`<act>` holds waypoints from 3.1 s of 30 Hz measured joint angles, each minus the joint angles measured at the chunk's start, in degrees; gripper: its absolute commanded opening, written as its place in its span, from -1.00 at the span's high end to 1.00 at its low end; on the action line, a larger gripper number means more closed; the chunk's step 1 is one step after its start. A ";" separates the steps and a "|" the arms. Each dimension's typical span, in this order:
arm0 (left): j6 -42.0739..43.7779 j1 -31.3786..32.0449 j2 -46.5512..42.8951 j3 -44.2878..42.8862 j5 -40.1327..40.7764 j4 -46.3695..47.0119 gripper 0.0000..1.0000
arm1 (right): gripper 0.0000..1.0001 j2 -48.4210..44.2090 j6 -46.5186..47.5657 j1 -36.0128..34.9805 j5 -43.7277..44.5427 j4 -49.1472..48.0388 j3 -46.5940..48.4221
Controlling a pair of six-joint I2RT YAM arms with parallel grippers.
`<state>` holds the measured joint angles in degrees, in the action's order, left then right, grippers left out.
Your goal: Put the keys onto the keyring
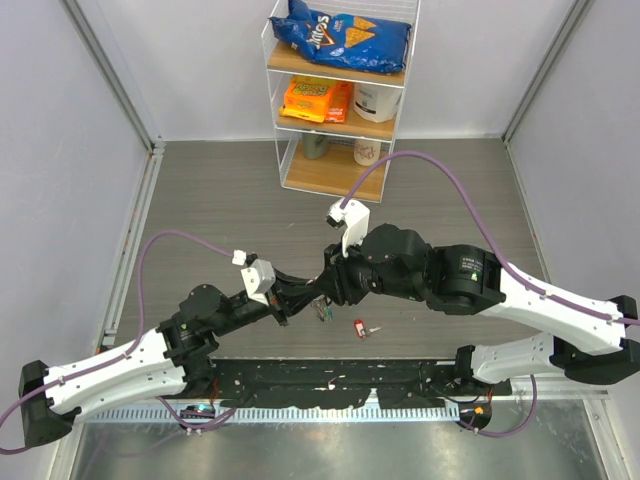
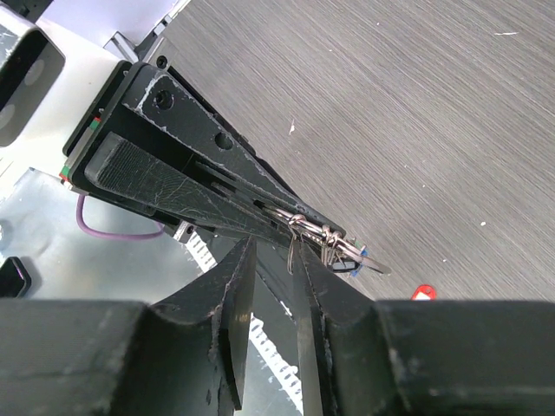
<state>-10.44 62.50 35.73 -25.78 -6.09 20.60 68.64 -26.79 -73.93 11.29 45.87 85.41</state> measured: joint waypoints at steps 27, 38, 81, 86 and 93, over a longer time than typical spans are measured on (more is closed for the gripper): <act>-0.04 0.00 -0.11 0.28 0.02 0.13 1.00 | 0.38 0.33 -0.63 -0.22 1.16 -0.96 -3.30; -0.04 -0.04 -0.31 0.96 0.09 0.09 1.00 | 0.88 0.42 -0.83 -0.24 3.30 -0.96 -3.48; 7.15 0.04 -5.66 1.18 -3.02 -10.32 -0.29 | 0.89 -2.40 -11.41 12.50 -27.78 -0.13 -8.70; 7.76 0.04 -6.91 1.97 -3.02 -10.62 -0.29 | 0.89 -2.38 -14.19 14.05 -33.40 0.07 -8.92; 7.82 0.04 -6.73 4.50 -2.89 -10.21 -0.29 | 0.88 -2.40 -16.85 14.19 -37.59 -1.66 -12.79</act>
<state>-2.61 62.54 28.99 -21.28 -8.97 10.39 66.24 -43.64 -59.75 -26.30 44.21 72.62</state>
